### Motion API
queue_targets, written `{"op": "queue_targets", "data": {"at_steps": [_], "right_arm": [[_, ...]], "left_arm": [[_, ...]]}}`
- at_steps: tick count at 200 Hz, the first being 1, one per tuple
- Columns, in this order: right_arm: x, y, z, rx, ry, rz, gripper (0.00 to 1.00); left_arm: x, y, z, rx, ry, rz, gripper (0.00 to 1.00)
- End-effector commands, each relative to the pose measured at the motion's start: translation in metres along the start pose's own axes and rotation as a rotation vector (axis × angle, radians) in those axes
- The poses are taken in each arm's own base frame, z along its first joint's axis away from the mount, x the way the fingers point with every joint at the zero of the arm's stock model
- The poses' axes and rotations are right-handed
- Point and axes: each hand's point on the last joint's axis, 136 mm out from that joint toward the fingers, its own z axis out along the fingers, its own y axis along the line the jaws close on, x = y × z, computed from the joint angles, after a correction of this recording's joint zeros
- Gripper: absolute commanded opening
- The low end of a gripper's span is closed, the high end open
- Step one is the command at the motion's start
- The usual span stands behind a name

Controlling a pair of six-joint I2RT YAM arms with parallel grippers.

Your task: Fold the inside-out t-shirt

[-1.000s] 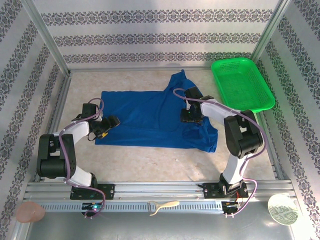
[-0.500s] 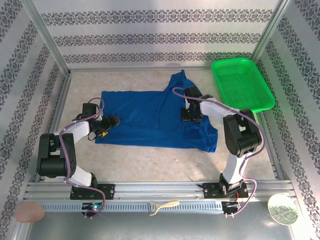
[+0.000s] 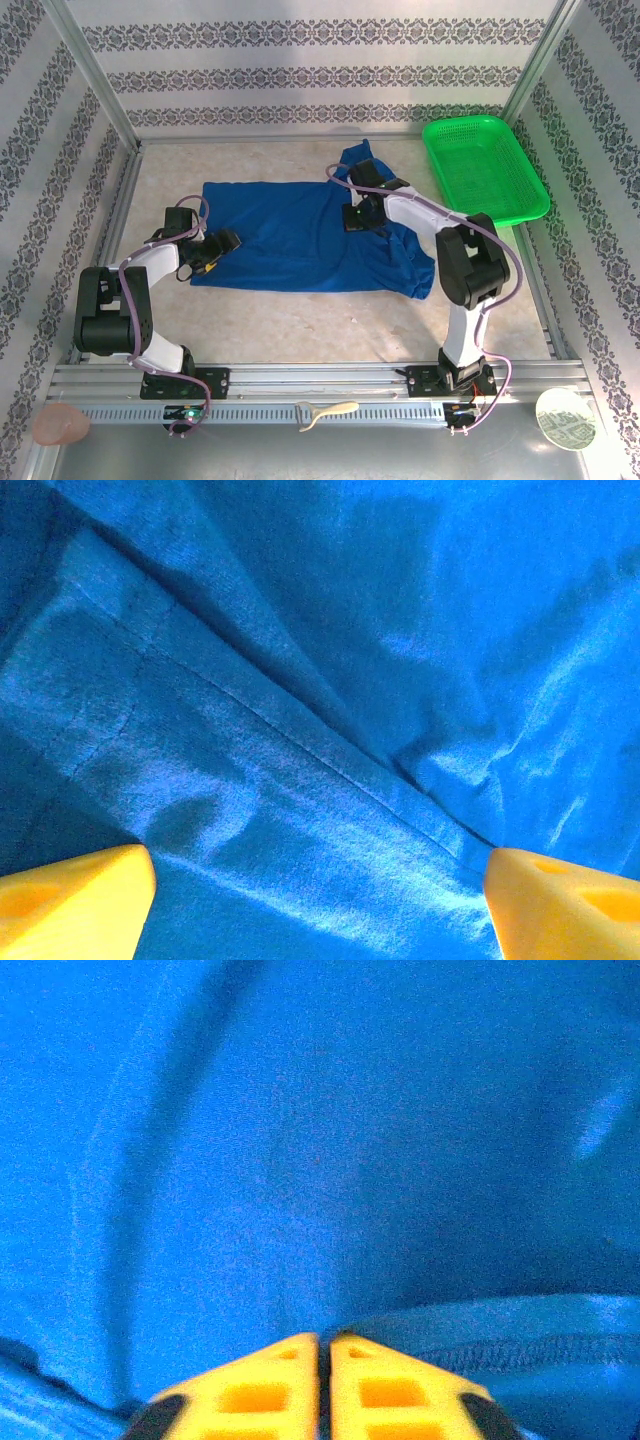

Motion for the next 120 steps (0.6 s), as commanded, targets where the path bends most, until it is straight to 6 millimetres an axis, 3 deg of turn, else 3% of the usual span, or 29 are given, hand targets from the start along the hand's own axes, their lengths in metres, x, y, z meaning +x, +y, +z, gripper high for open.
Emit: {"op": "queue_targets", "data": {"at_steps": [1,18,53,83,120], "right_arm": [[-0.008,0.007,-0.002,-0.017,-0.017,0.0,0.43],[-0.013,-0.004,-0.018,0.0,-0.058,0.027,0.46],[-0.002,-0.064,-0.041,0.122,-0.082,0.094,0.46],[0.018,-0.1,-0.034,0.227,-0.02,0.084,0.46],[0.034,-0.115,-0.02,0.295,0.044,0.047,0.46]], "left_arm": [[0.015,0.007,0.006,-0.01,0.046,-0.016,0.87],[0.012,0.0,0.001,0.016,0.038,-0.021,0.87],[0.004,-0.028,-0.022,0.103,0.002,-0.036,0.87],[-0.002,-0.048,-0.046,0.147,-0.033,-0.022,0.87],[-0.005,-0.053,-0.054,0.15,-0.048,-0.011,0.87]]}}
